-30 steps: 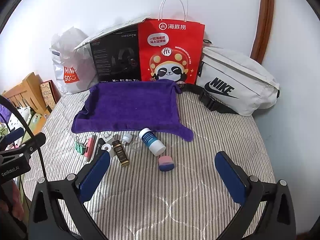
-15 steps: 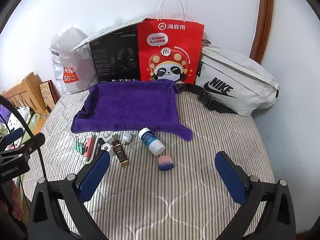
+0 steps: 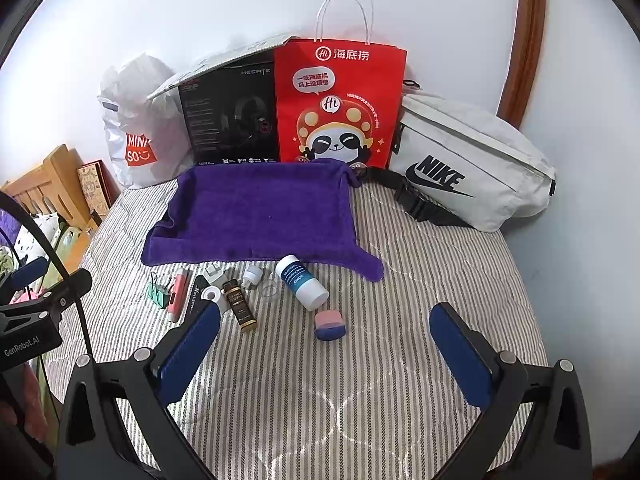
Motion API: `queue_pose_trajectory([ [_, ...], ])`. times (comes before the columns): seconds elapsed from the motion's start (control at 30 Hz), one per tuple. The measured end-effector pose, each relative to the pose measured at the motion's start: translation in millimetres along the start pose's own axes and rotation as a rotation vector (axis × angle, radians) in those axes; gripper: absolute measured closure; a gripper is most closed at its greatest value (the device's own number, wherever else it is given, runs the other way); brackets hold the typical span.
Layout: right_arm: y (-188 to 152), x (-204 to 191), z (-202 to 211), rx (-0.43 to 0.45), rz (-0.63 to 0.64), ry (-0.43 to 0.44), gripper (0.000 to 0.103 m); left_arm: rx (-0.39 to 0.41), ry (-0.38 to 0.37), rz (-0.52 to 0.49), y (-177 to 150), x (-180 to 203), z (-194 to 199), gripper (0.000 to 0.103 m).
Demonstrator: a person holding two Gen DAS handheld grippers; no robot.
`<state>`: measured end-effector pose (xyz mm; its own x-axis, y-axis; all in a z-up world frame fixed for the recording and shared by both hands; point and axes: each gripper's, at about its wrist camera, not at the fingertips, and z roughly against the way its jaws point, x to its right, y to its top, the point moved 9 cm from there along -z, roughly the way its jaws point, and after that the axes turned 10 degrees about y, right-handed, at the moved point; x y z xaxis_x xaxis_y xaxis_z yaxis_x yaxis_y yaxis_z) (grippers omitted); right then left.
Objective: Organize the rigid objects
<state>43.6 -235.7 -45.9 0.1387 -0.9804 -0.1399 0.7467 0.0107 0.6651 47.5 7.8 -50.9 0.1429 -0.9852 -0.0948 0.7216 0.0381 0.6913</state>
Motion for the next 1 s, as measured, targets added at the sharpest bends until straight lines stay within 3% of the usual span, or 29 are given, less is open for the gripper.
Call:
queue_pose_trajectory([
  [0.63, 1, 2, 2, 0.007, -0.003, 0.003, 0.0, -0.024, -0.025, -0.003, 2, 5, -6, 0.0],
  [1.0, 2, 8, -5, 0.008, -0.01, -0.009, 0.0, -0.027, -0.003, -0.006, 2, 0, -19, 0.0],
])
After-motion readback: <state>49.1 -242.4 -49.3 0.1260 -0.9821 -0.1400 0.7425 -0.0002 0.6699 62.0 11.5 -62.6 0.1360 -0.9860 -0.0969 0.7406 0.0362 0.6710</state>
